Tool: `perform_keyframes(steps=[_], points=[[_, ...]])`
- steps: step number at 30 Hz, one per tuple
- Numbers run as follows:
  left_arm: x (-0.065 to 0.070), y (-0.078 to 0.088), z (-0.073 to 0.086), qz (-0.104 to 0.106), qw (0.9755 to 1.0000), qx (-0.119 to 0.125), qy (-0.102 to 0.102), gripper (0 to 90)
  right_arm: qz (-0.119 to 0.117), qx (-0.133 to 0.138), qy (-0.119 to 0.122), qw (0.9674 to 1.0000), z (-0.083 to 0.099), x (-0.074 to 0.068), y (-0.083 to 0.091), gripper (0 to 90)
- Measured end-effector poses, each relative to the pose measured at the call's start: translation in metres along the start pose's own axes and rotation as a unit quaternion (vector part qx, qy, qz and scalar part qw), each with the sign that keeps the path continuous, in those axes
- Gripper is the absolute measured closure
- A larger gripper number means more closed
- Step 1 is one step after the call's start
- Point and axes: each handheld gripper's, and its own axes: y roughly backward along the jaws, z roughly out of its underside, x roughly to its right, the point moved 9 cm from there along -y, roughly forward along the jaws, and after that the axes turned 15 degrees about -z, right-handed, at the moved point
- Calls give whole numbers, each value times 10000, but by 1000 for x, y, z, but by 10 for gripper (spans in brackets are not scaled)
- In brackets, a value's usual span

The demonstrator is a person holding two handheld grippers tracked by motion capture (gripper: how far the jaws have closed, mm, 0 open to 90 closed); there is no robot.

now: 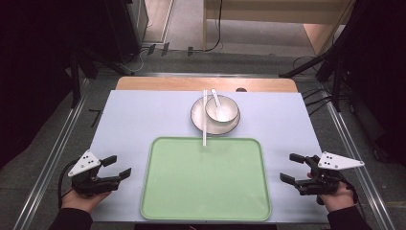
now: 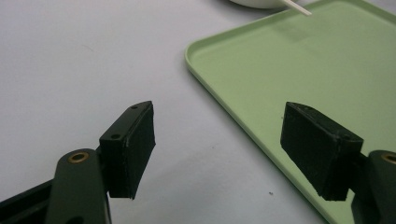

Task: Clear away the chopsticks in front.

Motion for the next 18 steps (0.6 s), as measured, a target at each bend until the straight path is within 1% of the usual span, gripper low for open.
perform_keyframes(steps=[11,18], points=[[0,0,0,11,10000,-10,-8,270,-7,-13,3,10000,0,0,0,156],[1,0,0,48,10000,-56,61,273,-14,-28,-16,10000,1,0,0,156]])
